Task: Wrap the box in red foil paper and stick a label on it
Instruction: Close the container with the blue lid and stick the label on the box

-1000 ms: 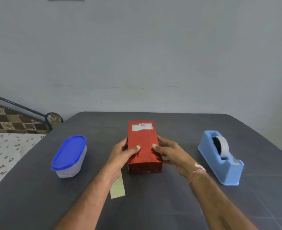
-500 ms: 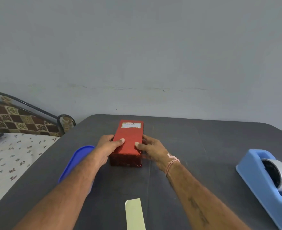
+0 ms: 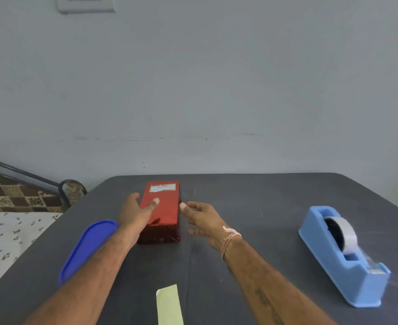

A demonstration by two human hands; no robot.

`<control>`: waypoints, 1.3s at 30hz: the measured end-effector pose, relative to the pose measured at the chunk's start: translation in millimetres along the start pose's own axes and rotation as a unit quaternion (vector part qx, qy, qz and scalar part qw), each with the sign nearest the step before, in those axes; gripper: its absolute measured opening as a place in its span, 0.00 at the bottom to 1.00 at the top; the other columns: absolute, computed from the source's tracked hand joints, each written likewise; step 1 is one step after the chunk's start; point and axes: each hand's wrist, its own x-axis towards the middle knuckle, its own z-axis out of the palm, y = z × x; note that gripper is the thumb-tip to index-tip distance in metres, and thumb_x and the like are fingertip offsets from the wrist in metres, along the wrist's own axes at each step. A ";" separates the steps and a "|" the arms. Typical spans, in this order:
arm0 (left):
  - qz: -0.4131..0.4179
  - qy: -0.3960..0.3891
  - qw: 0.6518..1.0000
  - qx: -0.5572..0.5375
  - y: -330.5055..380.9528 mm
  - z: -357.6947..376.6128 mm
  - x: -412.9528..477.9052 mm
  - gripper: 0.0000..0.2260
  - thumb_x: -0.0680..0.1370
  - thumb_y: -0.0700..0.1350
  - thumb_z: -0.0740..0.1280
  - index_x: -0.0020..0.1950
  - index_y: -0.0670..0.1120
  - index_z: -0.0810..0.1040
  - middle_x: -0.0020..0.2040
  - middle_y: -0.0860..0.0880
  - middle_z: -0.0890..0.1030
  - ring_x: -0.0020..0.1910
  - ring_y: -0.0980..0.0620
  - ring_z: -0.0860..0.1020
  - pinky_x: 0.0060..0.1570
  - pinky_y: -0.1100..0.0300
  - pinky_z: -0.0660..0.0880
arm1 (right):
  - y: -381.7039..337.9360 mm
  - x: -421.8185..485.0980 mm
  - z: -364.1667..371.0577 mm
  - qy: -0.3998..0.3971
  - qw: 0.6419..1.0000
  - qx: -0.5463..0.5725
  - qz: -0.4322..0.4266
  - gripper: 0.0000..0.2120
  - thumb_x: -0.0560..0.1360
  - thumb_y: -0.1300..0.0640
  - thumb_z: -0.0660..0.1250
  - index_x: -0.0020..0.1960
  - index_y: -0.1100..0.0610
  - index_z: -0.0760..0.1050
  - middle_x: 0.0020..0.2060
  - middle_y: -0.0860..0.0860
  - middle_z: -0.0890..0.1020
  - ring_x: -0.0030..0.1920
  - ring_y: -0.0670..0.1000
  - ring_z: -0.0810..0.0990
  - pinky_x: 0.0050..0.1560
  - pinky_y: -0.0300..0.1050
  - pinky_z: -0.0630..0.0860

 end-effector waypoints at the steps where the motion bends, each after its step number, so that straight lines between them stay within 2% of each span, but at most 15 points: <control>1: 0.027 0.020 0.999 0.023 6.0 1.6 -6.2 0.32 0.77 0.54 0.74 0.77 0.44 0.67 0.75 0.42 0.71 0.72 0.42 0.72 0.69 0.47 0.71 | -5.1 -9.0 -6.1 0.002 1.000 -0.004 -0.007 0.33 0.79 0.46 0.72 0.77 0.58 0.67 0.71 0.53 0.74 0.67 0.52 0.76 0.48 0.43 0.82; 3: 0.074 0.049 0.995 0.050 23.4 10.0 -25.7 0.30 0.75 0.56 0.75 0.73 0.45 0.72 0.71 0.42 0.75 0.69 0.42 0.74 0.68 0.45 0.72 | -16.5 -33.1 -21.9 0.006 1.000 -0.004 -0.025 0.32 0.79 0.45 0.72 0.77 0.57 0.68 0.71 0.53 0.74 0.68 0.52 0.76 0.54 0.46 0.82; 5: 0.105 0.048 0.992 0.045 42.5 24.4 -51.9 0.29 0.74 0.57 0.75 0.70 0.45 0.74 0.68 0.44 0.77 0.66 0.42 0.76 0.65 0.47 0.74 | -26.8 -61.3 -42.3 0.010 0.999 -0.017 -0.049 0.30 0.79 0.45 0.71 0.77 0.57 0.69 0.68 0.51 0.76 0.64 0.49 0.77 0.59 0.49 0.81; 9: 0.089 -0.098 0.989 -0.071 69.5 70.0 -119.3 0.30 0.76 0.55 0.74 0.74 0.45 0.70 0.70 0.44 0.74 0.68 0.46 0.74 0.65 0.52 0.73 | -33.1 -126.4 -93.1 0.024 0.994 -0.046 -0.100 0.26 0.79 0.46 0.71 0.73 0.55 0.73 0.59 0.45 0.80 0.56 0.40 0.80 0.56 0.46 0.81; 13: 0.046 -0.230 0.964 -0.127 85.5 124.1 -181.0 0.31 0.79 0.55 0.71 0.77 0.43 0.67 0.70 0.44 0.73 0.63 0.45 0.77 0.46 0.57 0.77 | -29.6 -185.4 -153.7 0.079 0.981 -0.089 -0.153 0.23 0.78 0.46 0.72 0.71 0.51 0.76 0.63 0.48 0.81 0.61 0.43 0.81 0.57 0.46 0.82; 16: 0.009 -0.310 0.939 -0.149 91.5 162.0 -218.6 0.34 0.78 0.57 0.71 0.79 0.44 0.64 0.73 0.45 0.72 0.62 0.49 0.76 0.52 0.54 0.79 | -17.2 -218.8 -203.3 0.153 0.958 -0.142 -0.199 0.20 0.78 0.47 0.73 0.68 0.49 0.79 0.59 0.44 0.83 0.62 0.43 0.81 0.60 0.46 0.81; 19: -0.015 -0.368 0.914 -0.171 95.3 189.5 -248.5 0.36 0.79 0.56 0.71 0.80 0.44 0.61 0.74 0.47 0.70 0.64 0.50 0.73 0.60 0.52 0.78 | 0.2 -241.6 -249.6 0.266 0.929 -0.146 -0.213 0.18 0.78 0.46 0.73 0.67 0.46 0.79 0.61 0.38 0.82 0.64 0.38 0.78 0.60 0.39 0.75; 21: -0.024 -0.404 0.896 -0.182 97.2 204.5 -262.0 0.27 0.80 0.53 0.71 0.74 0.46 0.67 0.68 0.52 0.75 0.61 0.53 0.74 0.64 0.50 0.75 | 17.9 -242.8 -278.7 0.299 0.933 -0.100 -0.172 0.22 0.79 0.45 0.71 0.71 0.49 0.76 0.65 0.41 0.80 0.66 0.41 0.77 0.61 0.39 0.74; 22: -0.024 -0.423 0.886 -0.189 97.9 209.9 -268.5 0.17 0.80 0.51 0.70 0.65 0.49 0.72 0.62 0.54 0.78 0.57 0.55 0.76 0.63 0.51 0.74 | 26.9 -241.1 -290.2 0.292 0.944 -0.077 -0.134 0.25 0.79 0.43 0.71 0.72 0.51 0.75 0.66 0.44 0.80 0.67 0.44 0.77 0.64 0.42 0.74; 24: -0.012 -0.455 0.868 -0.199 96.3 220.6 -278.3 0.11 0.79 0.49 0.71 0.59 0.49 0.77 0.57 0.54 0.83 0.53 0.57 0.80 0.56 0.56 0.75 | 46.8 -231.7 -307.7 0.251 0.965 -0.037 -0.067 0.29 0.77 0.38 0.70 0.71 0.55 0.76 0.65 0.49 0.82 0.66 0.50 0.79 0.71 0.53 0.73; 26: -0.002 -0.475 0.855 -0.210 91.4 231.6 -280.8 0.15 0.78 0.47 0.73 0.64 0.49 0.78 0.60 0.53 0.85 0.55 0.56 0.83 0.52 0.61 0.77 | 61.2 -223.5 -314.7 0.181 0.983 -0.004 -0.035 0.24 0.81 0.41 0.66 0.67 0.58 0.79 0.61 0.52 0.85 0.65 0.52 0.82 0.71 0.55 0.74; 30: 0.024 -0.478 0.845 -0.239 86.7 245.9 -279.1 0.18 0.74 0.46 0.72 0.64 0.47 0.79 0.61 0.51 0.85 0.59 0.55 0.83 0.54 0.62 0.80 | 61.8 -217.0 -316.7 0.108 0.993 0.039 -0.032 0.20 0.87 0.48 0.56 0.68 0.58 0.79 0.61 0.51 0.85 0.64 0.49 0.82 0.68 0.46 0.76; 32: 0.033 -0.478 0.842 -0.248 87.0 252.3 -281.9 0.19 0.74 0.46 0.72 0.65 0.48 0.79 0.60 0.52 0.85 0.60 0.56 0.82 0.55 0.63 0.79 | 60.9 -217.7 -321.7 0.098 0.993 0.051 -0.031 0.20 0.87 0.48 0.56 0.69 0.58 0.78 0.62 0.51 0.85 0.65 0.49 0.82 0.69 0.46 0.75; 36: 0.041 -0.474 0.840 -0.261 94.7 272.7 -296.5 0.19 0.73 0.48 0.74 0.64 0.50 0.80 0.60 0.53 0.85 0.63 0.55 0.81 0.64 0.55 0.76 | 61.4 -226.6 -348.1 0.109 0.992 0.057 -0.029 0.20 0.86 0.47 0.57 0.70 0.57 0.77 0.63 0.51 0.84 0.67 0.50 0.81 0.73 0.51 0.72; 39: 0.053 -0.478 0.835 -0.268 108.6 297.7 -321.0 0.19 0.72 0.48 0.76 0.63 0.50 0.81 0.60 0.52 0.85 0.63 0.54 0.81 0.65 0.54 0.75 | 58.0 -249.4 -376.2 0.141 0.988 0.064 -0.031 0.20 0.87 0.48 0.56 0.69 0.57 0.78 0.62 0.51 0.85 0.66 0.50 0.81 0.72 0.49 0.73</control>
